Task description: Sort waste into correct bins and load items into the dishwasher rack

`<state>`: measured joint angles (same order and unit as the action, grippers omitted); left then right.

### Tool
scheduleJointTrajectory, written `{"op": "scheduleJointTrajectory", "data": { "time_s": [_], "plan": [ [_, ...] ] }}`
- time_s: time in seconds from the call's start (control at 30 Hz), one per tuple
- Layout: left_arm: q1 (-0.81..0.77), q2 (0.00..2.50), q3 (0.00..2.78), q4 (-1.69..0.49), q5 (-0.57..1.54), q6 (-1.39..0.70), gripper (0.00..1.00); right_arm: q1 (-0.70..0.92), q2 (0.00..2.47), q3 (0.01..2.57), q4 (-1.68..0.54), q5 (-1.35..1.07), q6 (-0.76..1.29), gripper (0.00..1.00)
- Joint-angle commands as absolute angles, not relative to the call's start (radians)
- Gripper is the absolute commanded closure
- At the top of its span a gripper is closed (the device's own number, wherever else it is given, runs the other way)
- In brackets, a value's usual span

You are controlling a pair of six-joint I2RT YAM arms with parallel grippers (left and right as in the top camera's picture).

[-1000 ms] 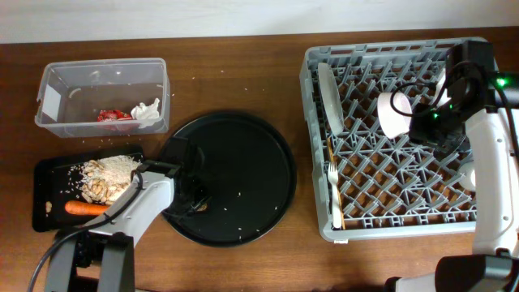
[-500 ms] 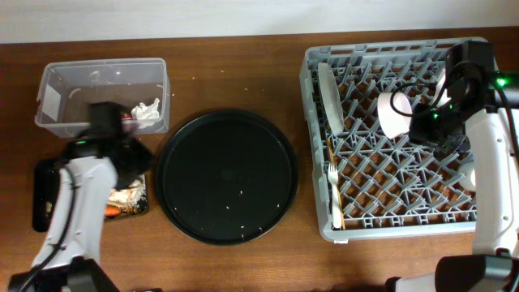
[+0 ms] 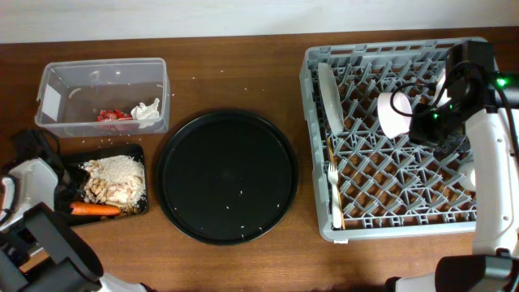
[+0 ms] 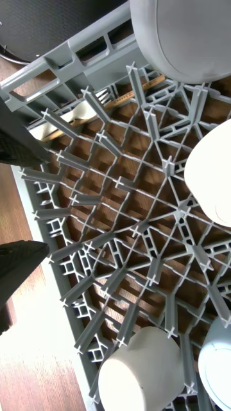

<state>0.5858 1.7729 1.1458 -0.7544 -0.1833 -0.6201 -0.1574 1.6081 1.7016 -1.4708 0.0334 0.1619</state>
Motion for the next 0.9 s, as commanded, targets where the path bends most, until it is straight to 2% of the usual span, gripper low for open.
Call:
{"op": "scheduleJointTrajectory", "data": {
  "time_s": [0.0,0.03,0.07,0.1,0.2,0.23,0.27,0.37,0.43,0.5,0.57,0.7,0.77,0.87],
  "plan": [
    [0.577,1.76,1.34,-0.9,-0.068,-0.573,0.35,-0.158,1.6,1.702,-1.473,0.036,0.173,0.58],
    [0.508,1.709,1.394,-0.929,0.07,-0.483,0.35,-0.157,1.6,1.702,-1.47,0.035,0.174,0.47],
    [0.437,1.681,1.394,-0.929,0.101,-0.439,0.35,-0.157,1.604,1.702,-1.47,0.03,0.174,0.38],
    [0.376,1.67,1.394,-0.929,0.102,-0.405,0.34,-0.157,1.609,1.702,-1.47,0.011,0.173,0.34],
    [-0.032,1.669,1.394,-0.981,0.062,-0.181,0.22,-0.157,1.641,1.702,-1.466,-0.133,0.08,0.1],
    [-0.102,1.669,1.394,-1.024,0.038,-0.16,0.14,-0.157,1.654,1.702,-1.467,-0.156,0.058,0.07],
    [-0.175,1.669,1.394,-1.103,0.038,-0.136,0.05,-0.157,1.671,1.702,-1.482,-0.189,0.029,0.07],
    [-0.21,1.666,1.394,-1.35,0.049,-0.141,0.04,-0.157,1.678,1.679,-1.536,-0.175,0.029,0.11],
    [-0.195,1.627,1.392,-1.411,0.06,-0.144,0.05,-0.157,1.642,1.623,-1.516,-0.173,0.03,0.15],
    [-0.195,1.456,1.341,-1.335,0.057,-0.145,0.06,-0.157,1.491,1.457,-1.383,-0.173,0.03,0.15],
    [-0.195,1.233,1.201,-1.19,0.056,-0.144,0.06,-0.157,1.284,1.254,-1.221,-0.173,0.031,0.01],
    [-0.195,0.765,0.931,-0.994,-0.041,-0.169,0.01,-0.157,0.949,1.073,-1.139,-0.141,0.035,0.01],
    [-0.195,0.606,0.878,-0.996,-0.131,-0.246,0.01,-0.157,0.857,1.068,-1.14,-0.093,0.045,0.01],
    [-0.195,0.488,0.87,-0.997,-0.128,-0.245,0.01,-0.157,0.805,1.068,-1.148,-0.093,0.045,0.01]
  ]
}}
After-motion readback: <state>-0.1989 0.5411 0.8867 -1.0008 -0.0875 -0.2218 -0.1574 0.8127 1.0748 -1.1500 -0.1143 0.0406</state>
